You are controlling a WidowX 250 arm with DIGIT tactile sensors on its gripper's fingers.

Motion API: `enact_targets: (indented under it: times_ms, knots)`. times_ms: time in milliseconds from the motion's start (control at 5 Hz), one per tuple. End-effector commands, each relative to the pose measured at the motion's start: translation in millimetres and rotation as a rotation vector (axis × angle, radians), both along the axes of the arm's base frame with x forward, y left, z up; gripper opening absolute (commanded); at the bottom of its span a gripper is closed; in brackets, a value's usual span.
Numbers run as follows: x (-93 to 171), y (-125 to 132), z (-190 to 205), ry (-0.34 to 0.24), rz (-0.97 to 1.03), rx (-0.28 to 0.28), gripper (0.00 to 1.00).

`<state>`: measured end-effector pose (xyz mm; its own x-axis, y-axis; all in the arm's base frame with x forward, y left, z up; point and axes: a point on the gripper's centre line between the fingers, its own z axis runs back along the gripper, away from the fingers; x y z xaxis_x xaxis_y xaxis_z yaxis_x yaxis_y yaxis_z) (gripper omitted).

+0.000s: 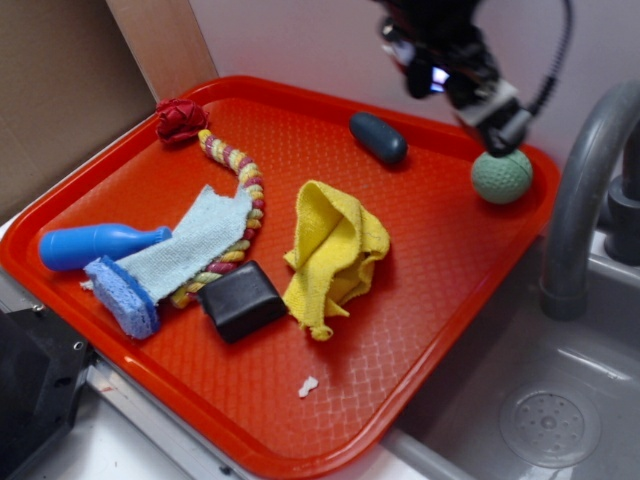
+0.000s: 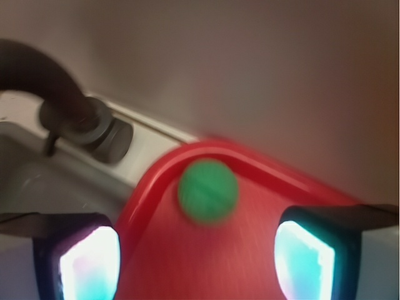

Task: Grab the green ball.

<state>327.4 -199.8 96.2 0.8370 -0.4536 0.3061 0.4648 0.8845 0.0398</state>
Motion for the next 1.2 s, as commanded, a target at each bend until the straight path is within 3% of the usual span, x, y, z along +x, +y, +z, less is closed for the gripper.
enact_targets:
  times_ms: [0, 200, 400, 600, 800, 1000]
  knots:
    - [25.3, -10.9, -27.7, 0.002, 0.005, 0.018, 1.0]
    - [25.8, -12.8, -33.2, 0.027, 0.022, 0.027, 1.0]
    - [25.9, -7.8, -33.8, 0.062, 0.066, -0.004, 0.0]
    - [21.2, -3.2, -29.4, 0.057, 0.113, -0.019, 0.0]
    - [4.0, 14.7, 10.3, -0.018, 0.151, -0.073, 0.0]
    - [-18.0, 52.5, 58.9, -0.062, 0.245, -0.124, 0.0]
